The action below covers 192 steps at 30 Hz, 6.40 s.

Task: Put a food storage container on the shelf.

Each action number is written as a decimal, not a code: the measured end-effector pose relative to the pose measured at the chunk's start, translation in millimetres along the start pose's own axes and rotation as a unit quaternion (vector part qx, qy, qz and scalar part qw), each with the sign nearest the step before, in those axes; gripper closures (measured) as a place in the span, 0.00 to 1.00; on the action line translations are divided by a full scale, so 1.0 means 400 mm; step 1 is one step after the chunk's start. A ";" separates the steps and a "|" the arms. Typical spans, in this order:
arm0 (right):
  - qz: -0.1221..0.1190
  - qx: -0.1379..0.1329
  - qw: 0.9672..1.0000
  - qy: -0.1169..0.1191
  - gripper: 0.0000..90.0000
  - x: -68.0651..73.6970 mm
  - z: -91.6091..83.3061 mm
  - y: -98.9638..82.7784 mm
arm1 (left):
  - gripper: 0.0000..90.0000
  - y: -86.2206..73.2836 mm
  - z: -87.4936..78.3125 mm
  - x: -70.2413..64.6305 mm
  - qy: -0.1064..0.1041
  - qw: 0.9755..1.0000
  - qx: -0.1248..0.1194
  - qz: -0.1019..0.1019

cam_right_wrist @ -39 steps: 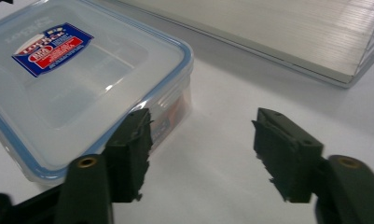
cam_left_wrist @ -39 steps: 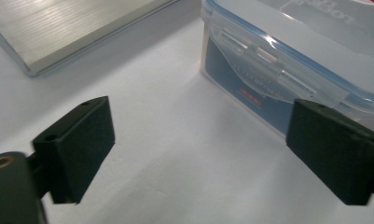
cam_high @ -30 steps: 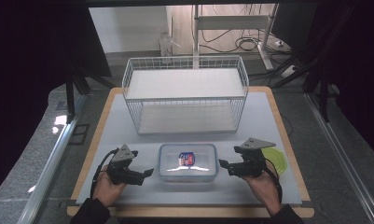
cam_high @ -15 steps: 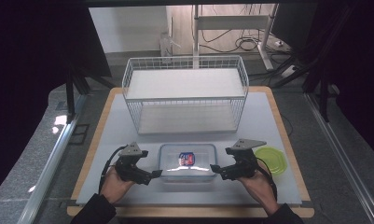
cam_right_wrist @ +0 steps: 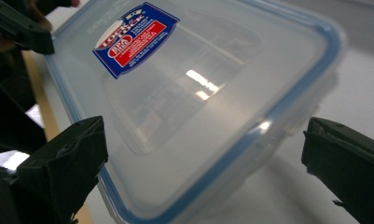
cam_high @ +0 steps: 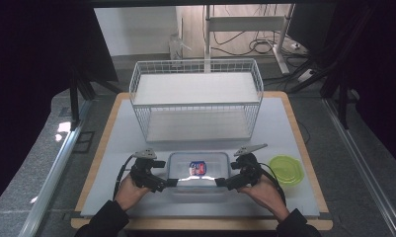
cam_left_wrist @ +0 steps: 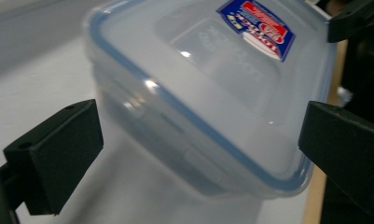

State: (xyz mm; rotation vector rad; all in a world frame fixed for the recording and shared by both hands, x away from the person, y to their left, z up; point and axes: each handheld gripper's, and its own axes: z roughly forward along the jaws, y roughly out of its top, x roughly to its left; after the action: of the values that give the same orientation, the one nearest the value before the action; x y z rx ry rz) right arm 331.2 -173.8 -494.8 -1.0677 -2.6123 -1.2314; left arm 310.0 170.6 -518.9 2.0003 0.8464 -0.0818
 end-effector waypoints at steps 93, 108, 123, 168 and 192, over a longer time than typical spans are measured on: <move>0.004 -0.124 0.992 0.019 0.60 0.044 -0.180 0.106 | 0.58 0.099 -0.181 -0.076 0.025 0.993 -0.110 -0.024; 0.000 -0.148 0.989 0.020 0.60 0.031 -0.224 0.205 | 0.58 0.201 -0.225 -0.068 0.036 0.992 -0.121 -0.010; -0.008 -0.167 0.986 0.018 0.59 0.017 -0.252 0.310 | 0.58 0.299 -0.272 -0.043 0.046 0.990 -0.133 0.002; 0.059 -0.197 0.978 0.018 0.57 -0.117 -0.259 0.523 | 0.57 0.505 -0.277 0.098 0.043 0.985 -0.166 -0.017; 0.061 -0.188 0.980 -0.016 0.58 -0.127 -0.227 0.530 | 0.43 0.512 -0.248 0.124 0.058 0.981 -0.179 -0.046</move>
State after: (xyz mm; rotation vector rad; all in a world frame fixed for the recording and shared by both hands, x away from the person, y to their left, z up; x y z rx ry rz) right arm 479.4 -172.7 -310.6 -1.2881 -2.3447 -1.7353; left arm 442.6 206.8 -330.7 1.6402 0.9534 0.1284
